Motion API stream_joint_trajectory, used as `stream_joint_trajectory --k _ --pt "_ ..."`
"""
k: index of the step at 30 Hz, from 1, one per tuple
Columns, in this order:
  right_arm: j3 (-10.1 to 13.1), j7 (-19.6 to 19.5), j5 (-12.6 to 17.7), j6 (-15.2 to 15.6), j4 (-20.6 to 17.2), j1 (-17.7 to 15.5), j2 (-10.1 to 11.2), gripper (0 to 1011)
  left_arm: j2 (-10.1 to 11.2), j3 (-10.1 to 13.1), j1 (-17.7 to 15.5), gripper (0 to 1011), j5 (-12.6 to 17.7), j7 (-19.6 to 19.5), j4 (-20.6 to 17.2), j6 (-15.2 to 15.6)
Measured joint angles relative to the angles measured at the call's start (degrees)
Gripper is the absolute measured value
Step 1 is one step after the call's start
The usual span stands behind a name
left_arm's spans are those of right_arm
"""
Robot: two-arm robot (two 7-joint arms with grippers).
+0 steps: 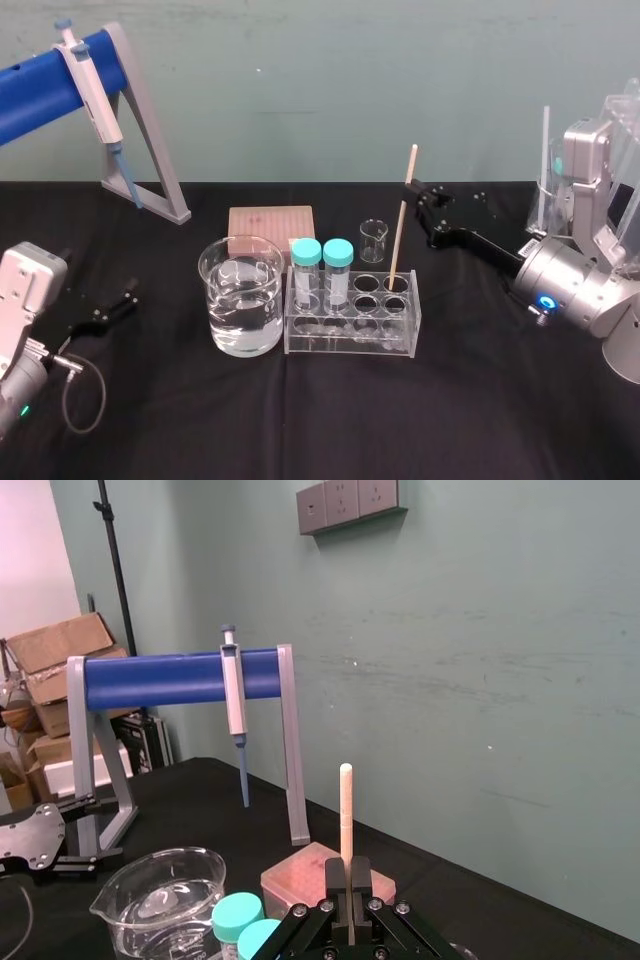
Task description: Hold the thermometer with one hand and immerse one end into the beaker, then reinsert it into the test tube rack.
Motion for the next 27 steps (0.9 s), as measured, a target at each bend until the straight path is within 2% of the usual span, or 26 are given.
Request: stream_joint_trajectory --k 27 --pt "-0.9 1.1 -1.9 -0.5 4.0 -0.4 -0.8 30 0.0 0.0 0.0 1004 0.0 0.0 0.0 0.0"
